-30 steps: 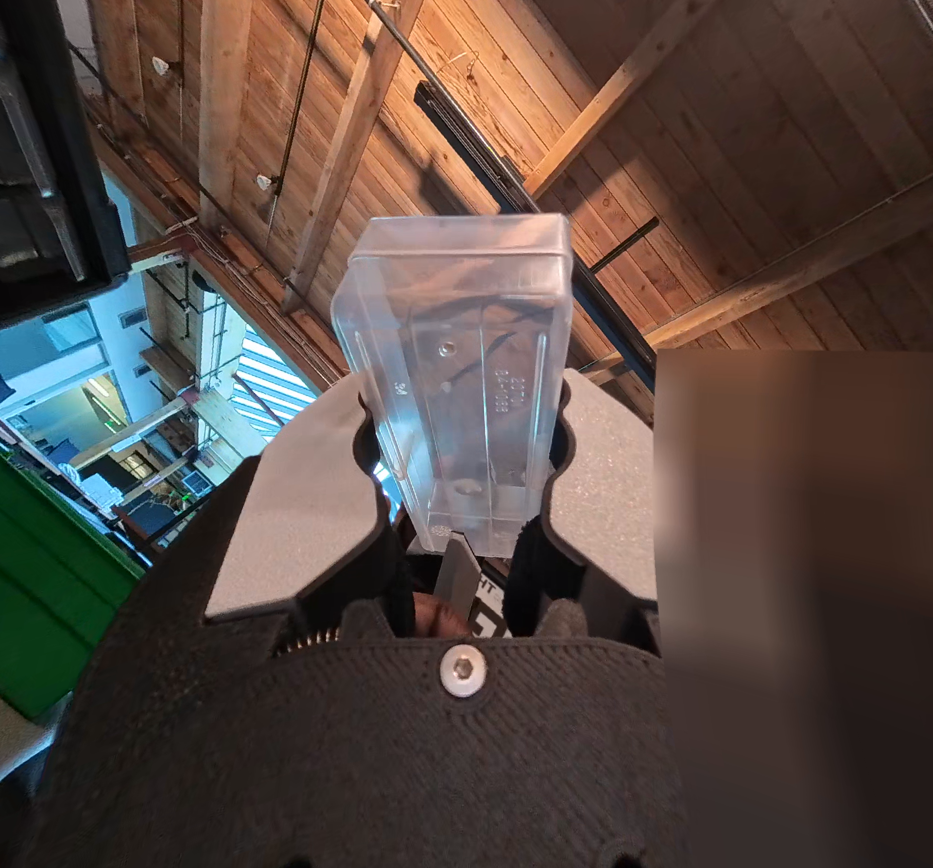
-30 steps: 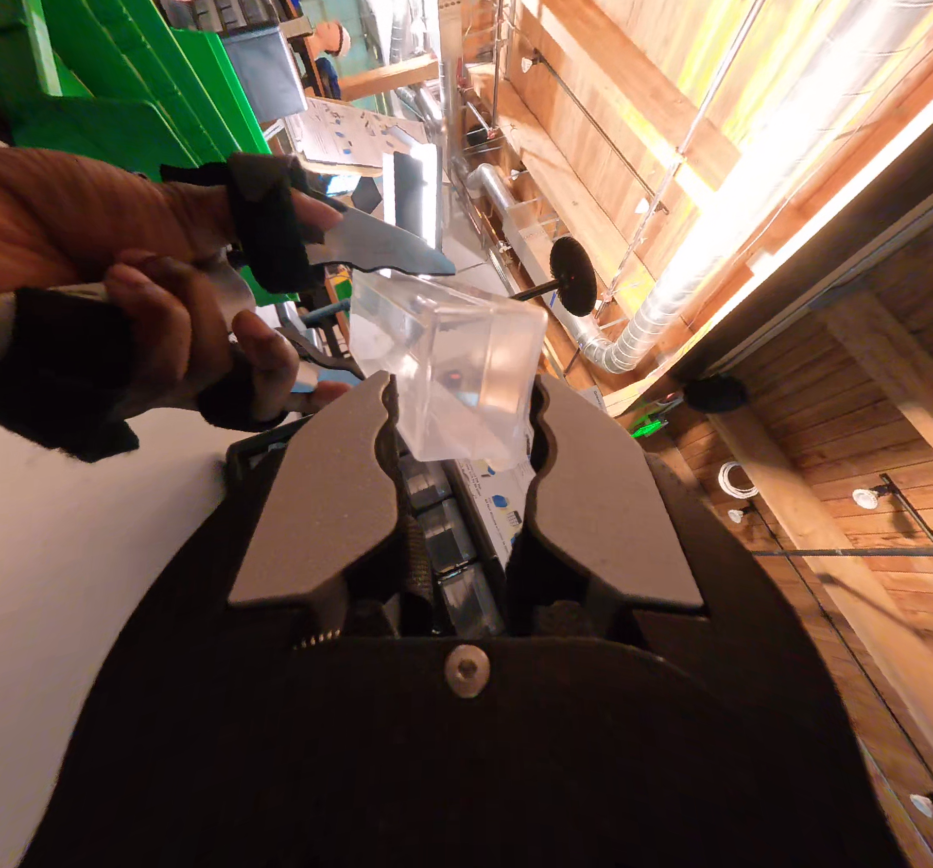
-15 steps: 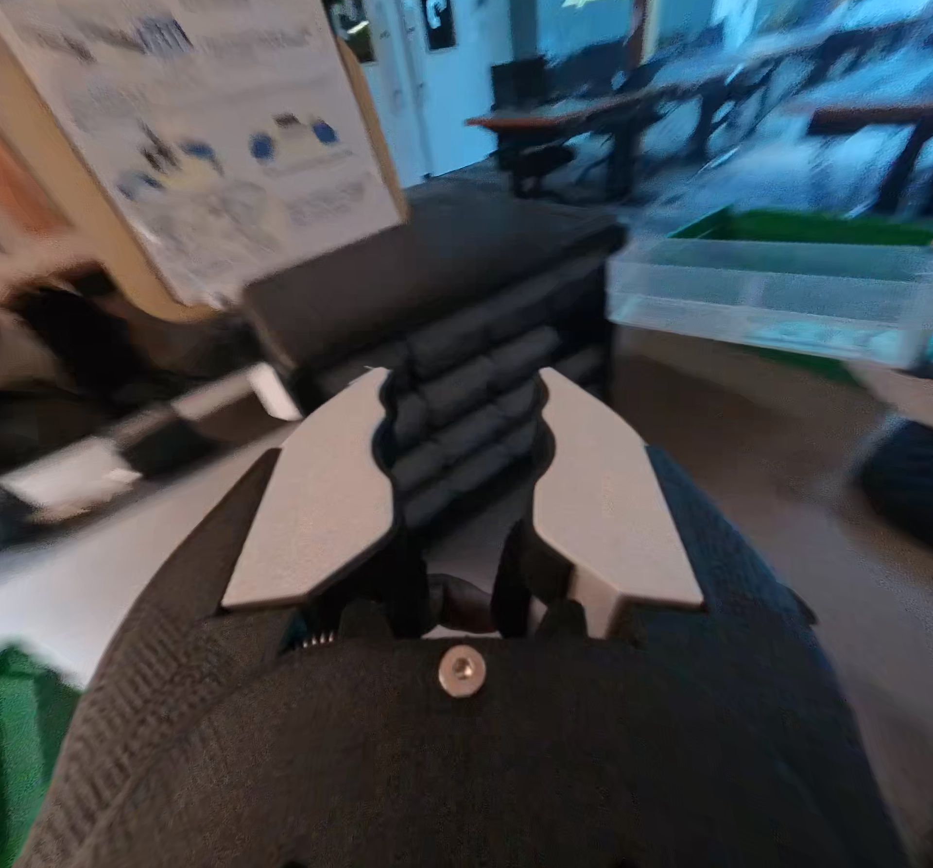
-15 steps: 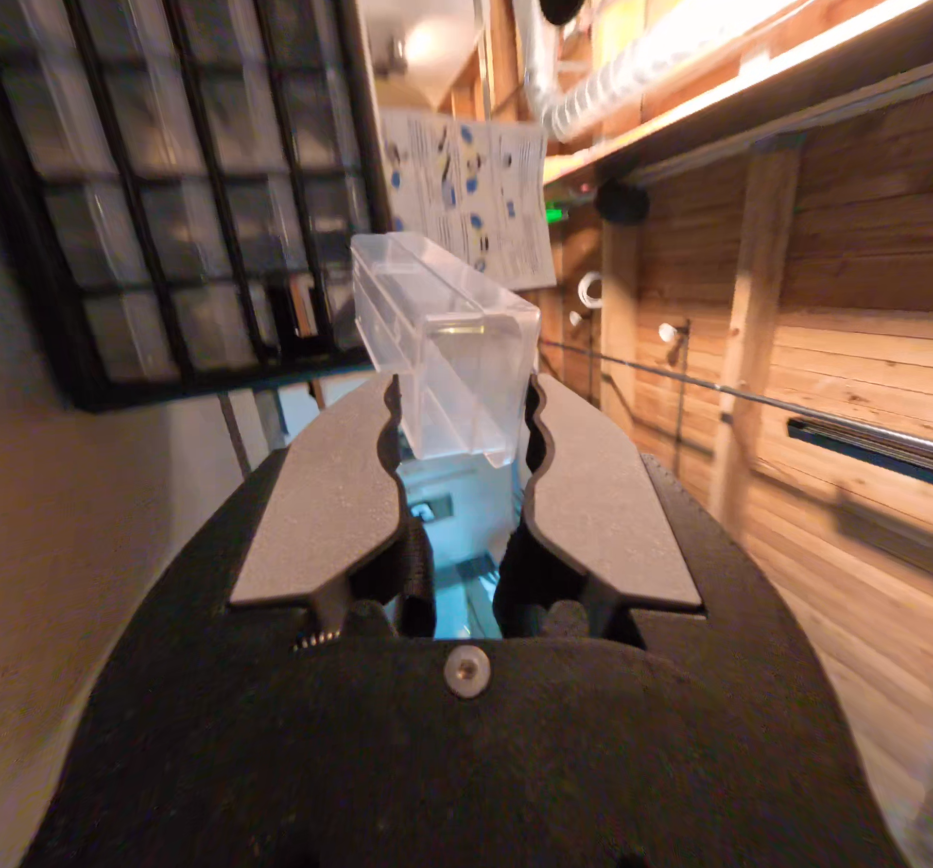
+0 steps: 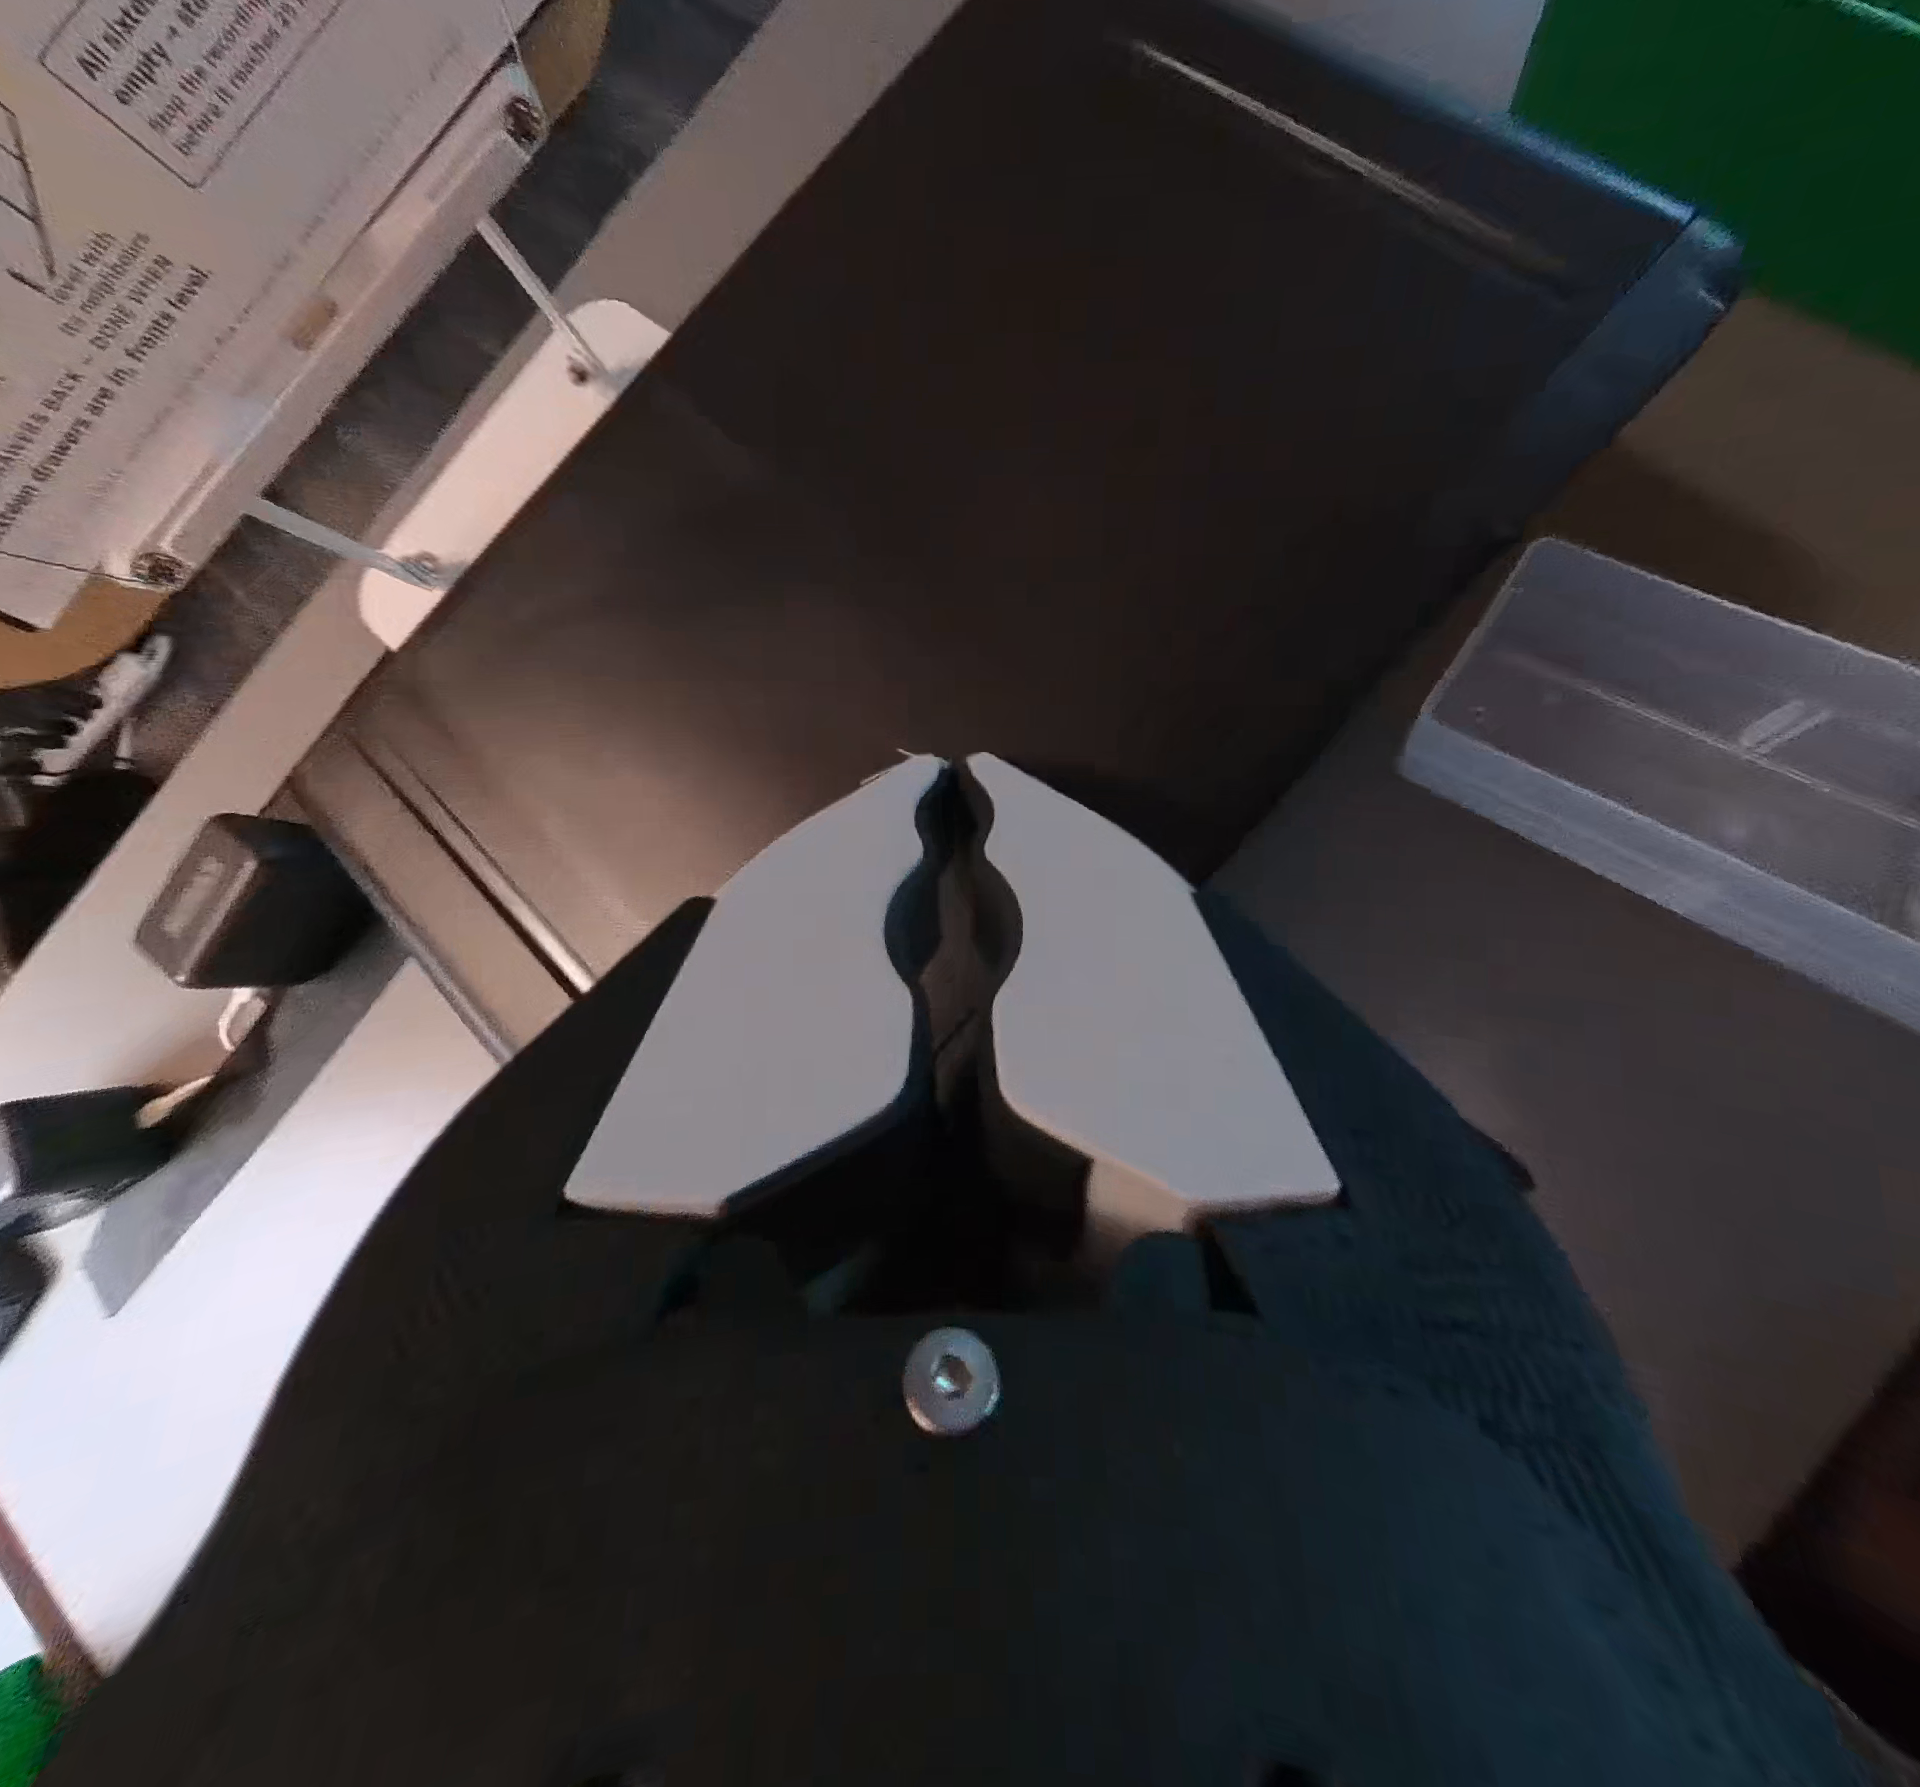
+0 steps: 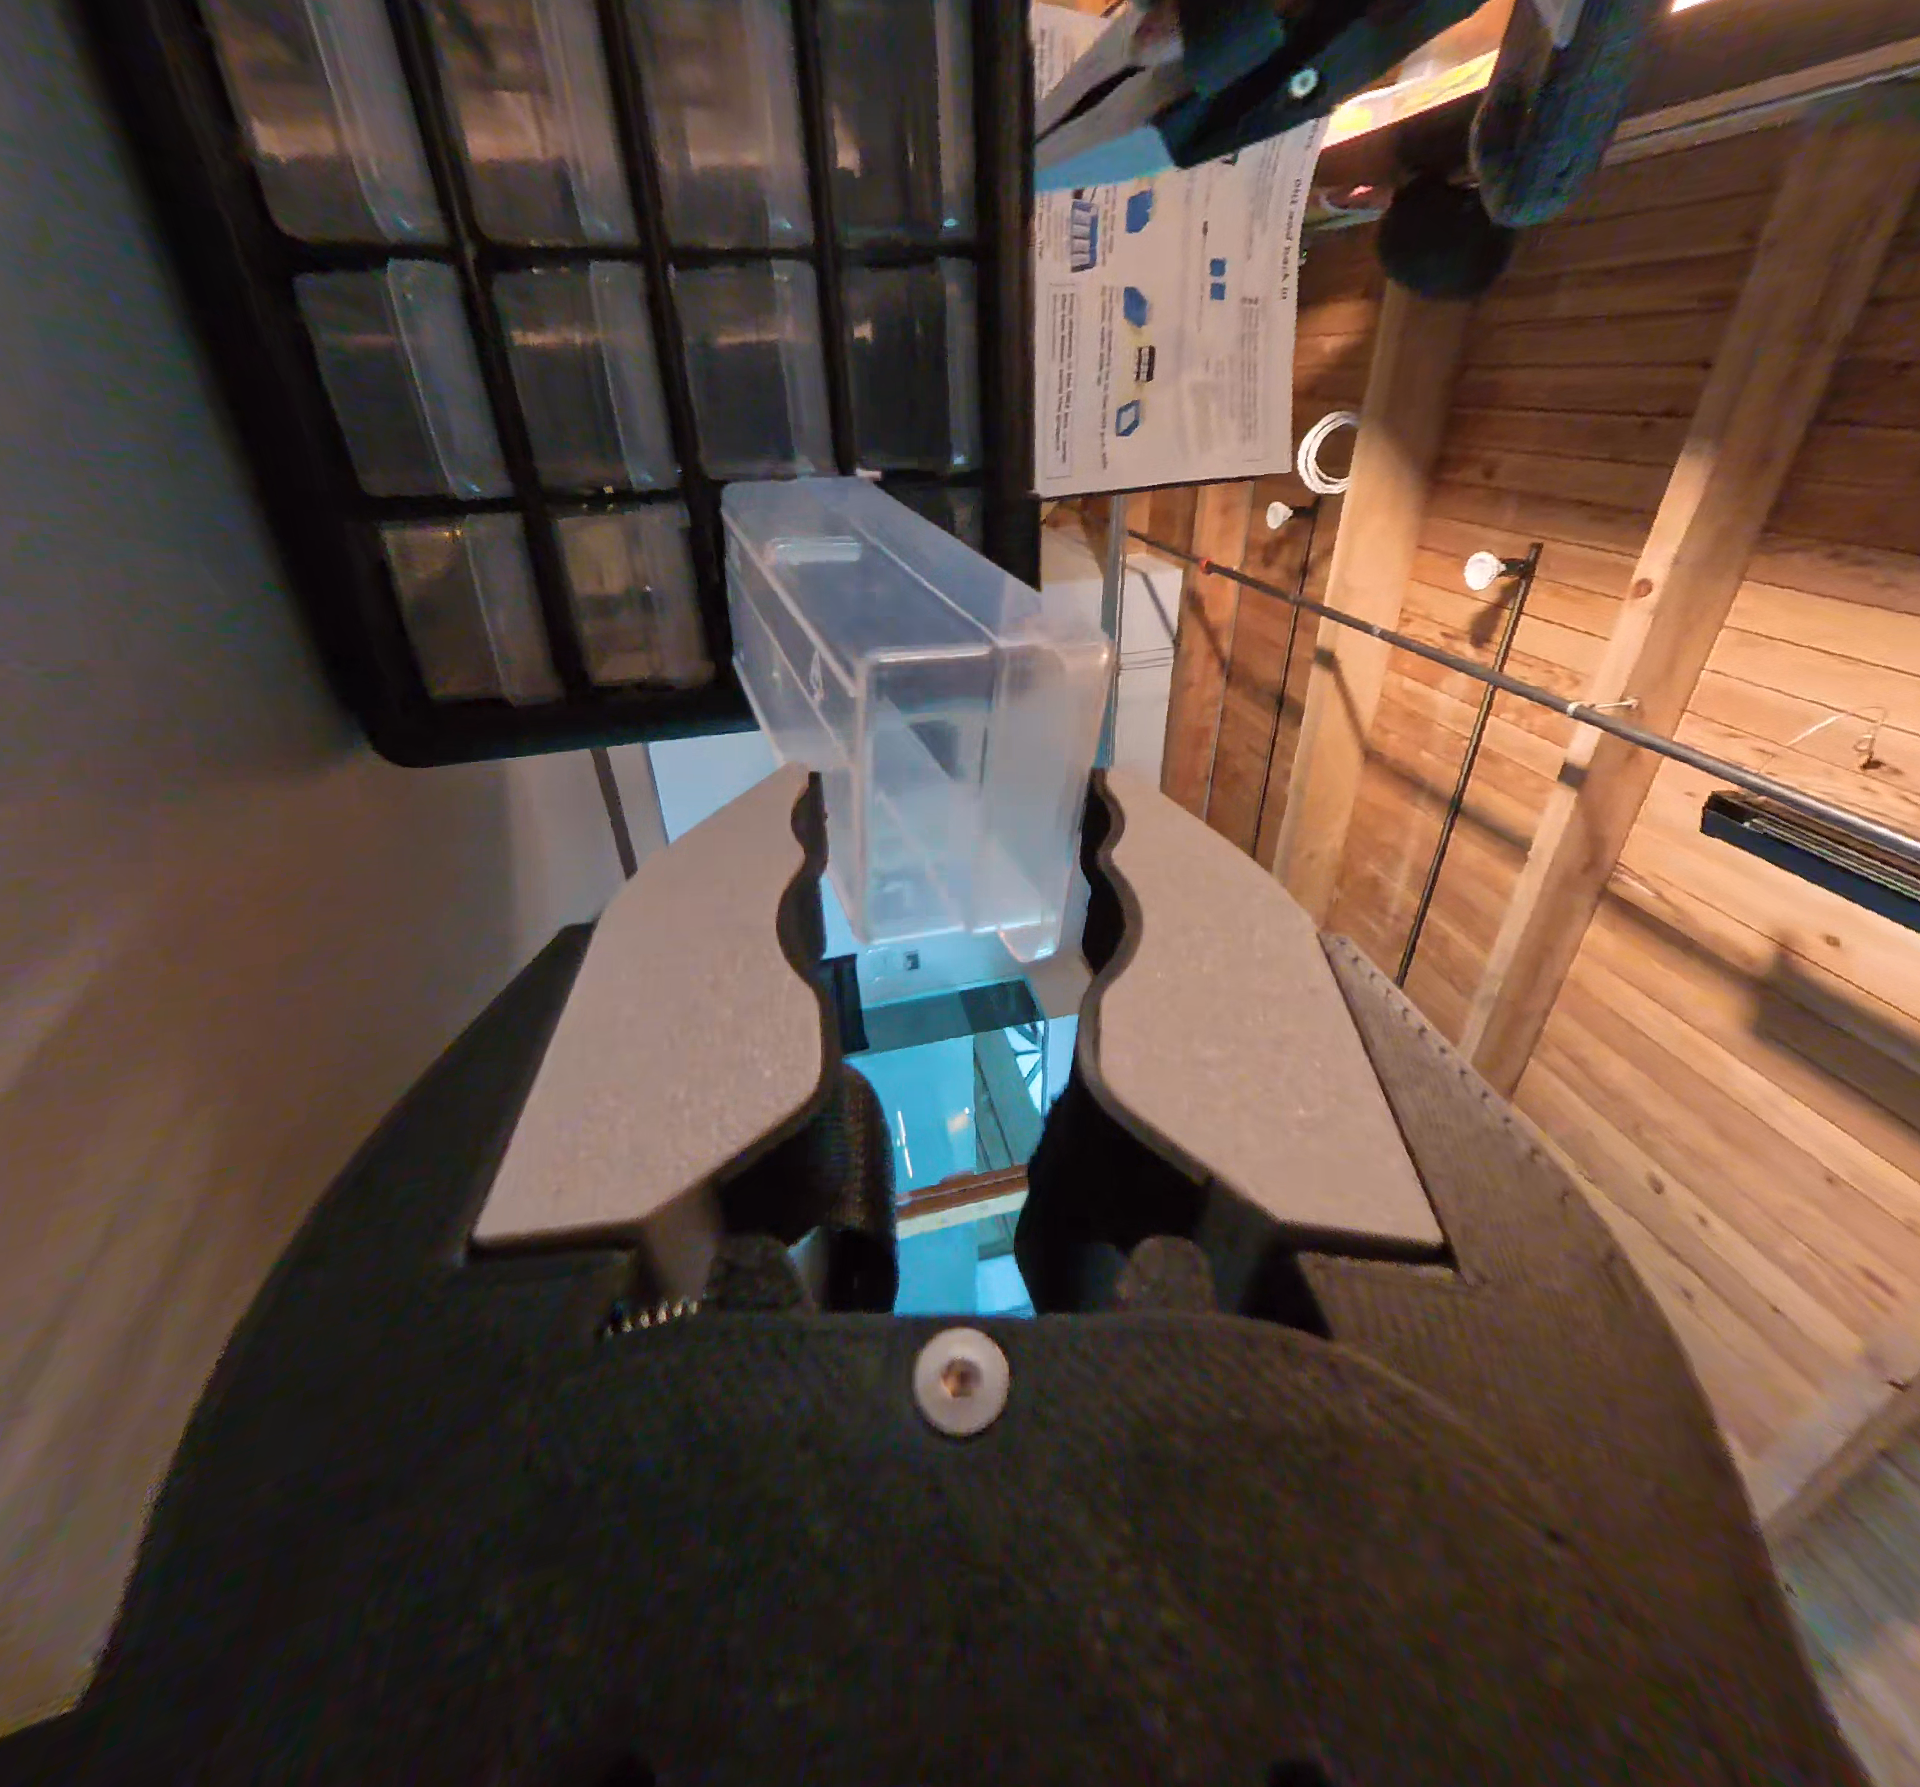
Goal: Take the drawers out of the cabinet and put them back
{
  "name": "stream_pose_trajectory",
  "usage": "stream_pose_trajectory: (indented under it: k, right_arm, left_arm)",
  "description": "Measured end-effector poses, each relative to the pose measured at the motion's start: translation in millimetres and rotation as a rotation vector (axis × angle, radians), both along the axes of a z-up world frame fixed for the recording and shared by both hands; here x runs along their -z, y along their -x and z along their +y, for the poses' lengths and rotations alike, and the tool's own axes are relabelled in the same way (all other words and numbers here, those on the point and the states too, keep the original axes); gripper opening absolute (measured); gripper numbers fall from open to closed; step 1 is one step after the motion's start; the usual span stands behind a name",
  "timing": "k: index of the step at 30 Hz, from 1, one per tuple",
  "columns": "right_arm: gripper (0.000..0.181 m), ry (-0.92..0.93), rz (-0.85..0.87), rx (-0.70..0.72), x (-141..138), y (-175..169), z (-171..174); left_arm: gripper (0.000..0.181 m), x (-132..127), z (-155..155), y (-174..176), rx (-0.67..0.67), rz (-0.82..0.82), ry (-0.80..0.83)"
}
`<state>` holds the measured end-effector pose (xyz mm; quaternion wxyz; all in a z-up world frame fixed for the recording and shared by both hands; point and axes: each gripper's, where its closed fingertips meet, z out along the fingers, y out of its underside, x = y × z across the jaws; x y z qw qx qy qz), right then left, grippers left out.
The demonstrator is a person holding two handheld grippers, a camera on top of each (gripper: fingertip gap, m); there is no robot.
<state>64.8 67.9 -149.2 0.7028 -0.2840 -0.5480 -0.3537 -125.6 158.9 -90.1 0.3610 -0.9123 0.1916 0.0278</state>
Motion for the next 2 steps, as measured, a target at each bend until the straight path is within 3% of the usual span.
stream_pose_trajectory:
  k: [1, 2]
  right_arm:
    - [0.047, -0.006, -0.01, 0.004, 0.0, 1.4, 0.5]
    - [0.047, -0.014, -0.023, 0.008, -0.5, 3.1, 0.8]
  left_arm:
    - [0.002, 0.3, -0.5, -0.1, 0.003, -0.013, 0.015]
    - [0.003, 0.5, -1.2, -0.1, 0.006, -0.02, 0.03]
